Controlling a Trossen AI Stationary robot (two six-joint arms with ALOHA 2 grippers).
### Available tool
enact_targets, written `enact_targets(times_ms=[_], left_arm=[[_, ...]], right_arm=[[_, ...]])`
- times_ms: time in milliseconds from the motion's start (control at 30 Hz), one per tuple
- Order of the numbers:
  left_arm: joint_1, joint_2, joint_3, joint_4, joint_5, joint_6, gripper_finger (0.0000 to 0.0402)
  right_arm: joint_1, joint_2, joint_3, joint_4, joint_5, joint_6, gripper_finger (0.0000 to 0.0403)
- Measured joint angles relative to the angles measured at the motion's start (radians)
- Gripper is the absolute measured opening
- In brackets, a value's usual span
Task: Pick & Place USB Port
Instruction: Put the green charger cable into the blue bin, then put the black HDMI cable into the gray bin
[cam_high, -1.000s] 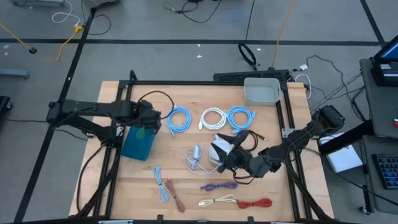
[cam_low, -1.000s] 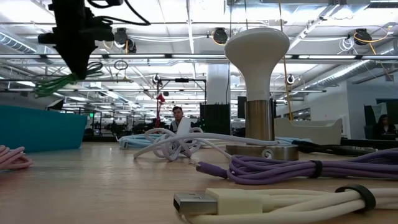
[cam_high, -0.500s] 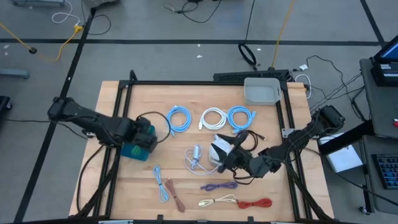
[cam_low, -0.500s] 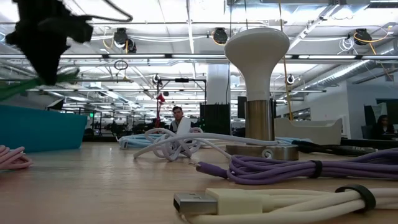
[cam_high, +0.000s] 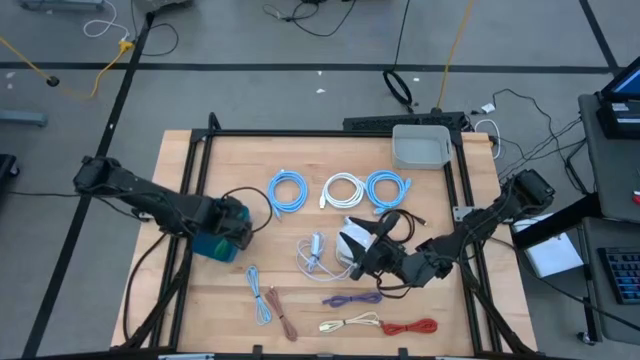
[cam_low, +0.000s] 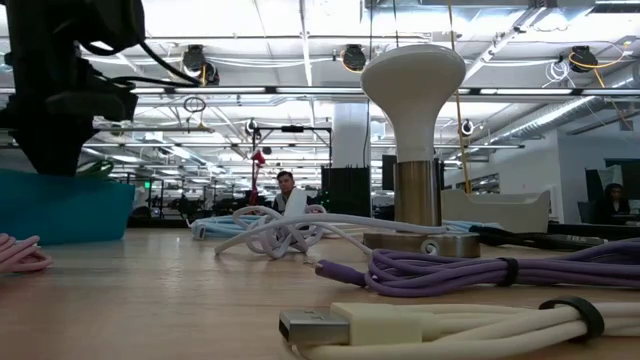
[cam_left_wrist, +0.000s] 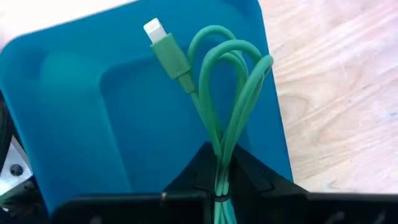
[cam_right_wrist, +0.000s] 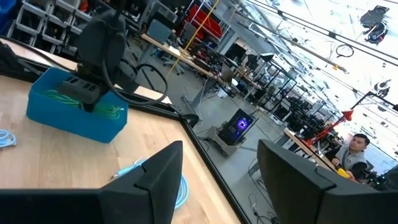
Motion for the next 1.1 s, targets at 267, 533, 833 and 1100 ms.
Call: enact_targets(times_ms=[267, 533, 833, 1100], left_arm=[[0.045, 0.0, 0.0, -0.023, -0.009, 0.036, 0.0085], [0.053, -0.013, 0.011, -0.122, -0.035, 0.081, 0.0171], [0.042, -0.122, 0.207, -0.092, -0.347, 0.261, 0.0155], [-0.002, -0.251, 0.223, 0.629, -0.598, 0.988, 0.0139]], right_arm=[[0.0, 0.0, 0.0, 0.001, 0.0, -0.004, 0.0203], [0.002, 0.0, 0.0, 0.001, 0.0, -0.005, 0.0204], [0.002, 0.0, 0.0, 0.001, 0.0, -0.005, 0.0206], [0.002, 0.0, 0.0, -0.006, 0.0, -0.001, 0.0205]])
